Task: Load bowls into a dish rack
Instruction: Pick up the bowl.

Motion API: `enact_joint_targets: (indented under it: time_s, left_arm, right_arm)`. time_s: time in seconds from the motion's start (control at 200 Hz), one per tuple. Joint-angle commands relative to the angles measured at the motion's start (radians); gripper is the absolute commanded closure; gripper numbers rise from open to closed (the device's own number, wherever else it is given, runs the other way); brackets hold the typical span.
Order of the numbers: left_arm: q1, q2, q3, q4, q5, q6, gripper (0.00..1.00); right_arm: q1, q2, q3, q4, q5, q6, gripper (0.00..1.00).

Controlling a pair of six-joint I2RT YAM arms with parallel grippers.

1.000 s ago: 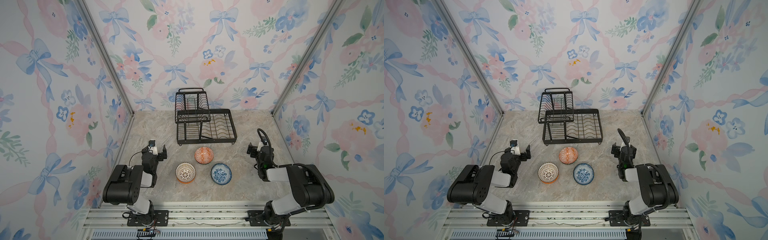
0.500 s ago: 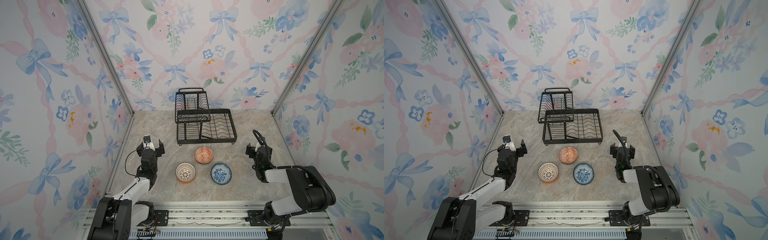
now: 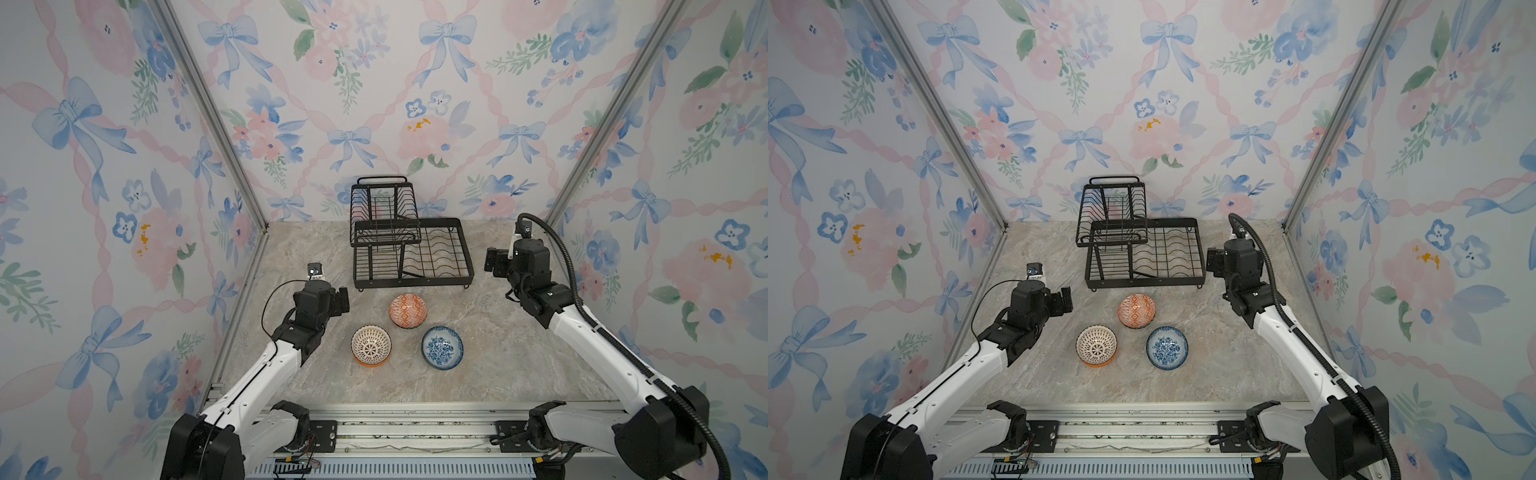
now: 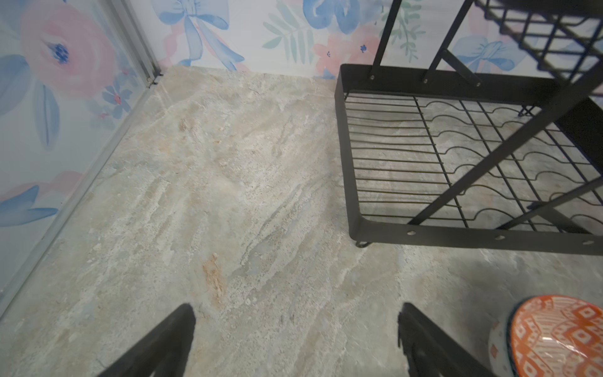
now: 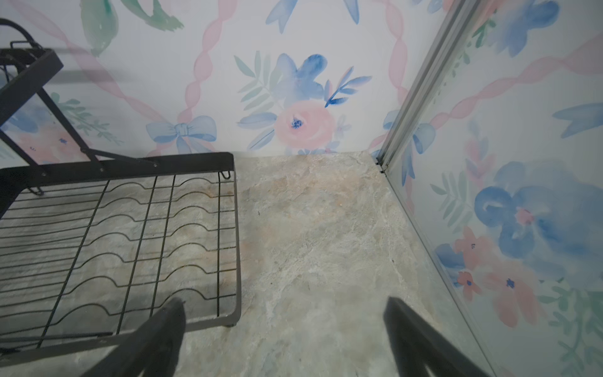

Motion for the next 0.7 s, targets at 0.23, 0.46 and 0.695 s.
enact_joint_targets:
  time_s: [0.23, 0.46, 0.695]
  left_arm:
    - [-0.139, 0.067, 0.075, -0.365, 0.134, -0.162, 0.09]
    - [-0.183, 0.062, 0.071, -0.445, 0.208, -0.224, 0.19]
    - [-0.236, 0.051, 0.039, -0.481, 0.235, -0.276, 0.39]
  right_arm:
    - [0.021, 0.043, 0.077, -0.478, -0.299, 0.113, 0.03]
    - [0.020, 0.056, 0.046, -0.468, -0.321, 0.101, 0.03]
    - [0.020, 0.096, 0.031, -0.437, -0.345, 0.099, 0.03]
